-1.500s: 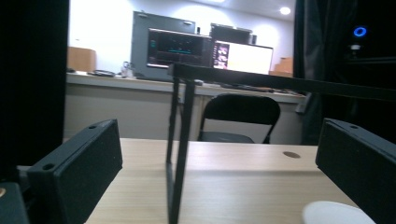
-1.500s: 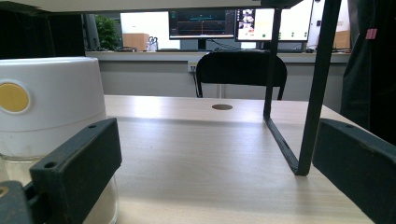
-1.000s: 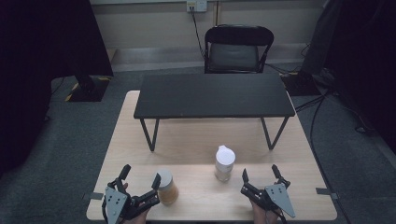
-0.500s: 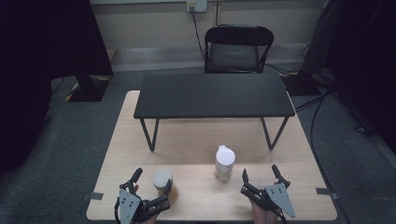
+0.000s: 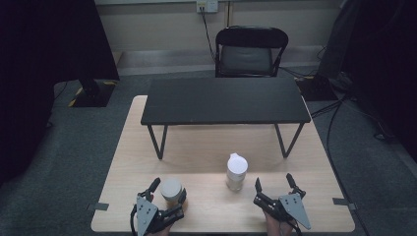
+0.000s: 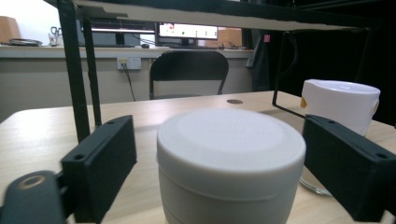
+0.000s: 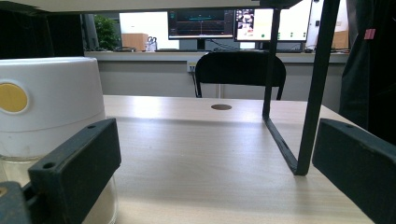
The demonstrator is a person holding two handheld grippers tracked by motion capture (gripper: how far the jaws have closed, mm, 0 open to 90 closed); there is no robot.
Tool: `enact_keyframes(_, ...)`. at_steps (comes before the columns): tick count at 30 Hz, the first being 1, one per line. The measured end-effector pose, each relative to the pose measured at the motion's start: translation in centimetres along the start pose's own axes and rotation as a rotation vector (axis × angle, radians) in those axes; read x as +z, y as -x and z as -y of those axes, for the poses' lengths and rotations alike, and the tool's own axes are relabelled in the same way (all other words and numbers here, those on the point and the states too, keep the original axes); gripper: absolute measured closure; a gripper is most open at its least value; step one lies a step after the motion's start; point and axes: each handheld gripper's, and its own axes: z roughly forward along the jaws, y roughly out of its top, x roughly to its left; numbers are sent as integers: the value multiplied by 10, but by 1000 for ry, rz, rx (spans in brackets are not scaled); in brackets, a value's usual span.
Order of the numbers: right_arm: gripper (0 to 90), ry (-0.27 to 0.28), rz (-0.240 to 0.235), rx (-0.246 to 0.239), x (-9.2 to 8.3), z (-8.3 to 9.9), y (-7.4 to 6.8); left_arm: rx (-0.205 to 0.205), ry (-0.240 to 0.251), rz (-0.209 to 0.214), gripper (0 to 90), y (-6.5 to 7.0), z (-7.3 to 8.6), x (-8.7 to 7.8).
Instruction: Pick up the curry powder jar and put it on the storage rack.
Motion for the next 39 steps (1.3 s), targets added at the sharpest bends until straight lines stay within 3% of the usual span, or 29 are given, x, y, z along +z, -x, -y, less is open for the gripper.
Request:
enact_keyframes(13, 0, 0, 1, 0, 0, 0, 0, -8, -16, 12, 332, 0, 4, 1)
enact_keyframes(39, 0, 0, 2, 0, 0, 0, 0, -1, -20, -4, 342, 3, 1, 0)
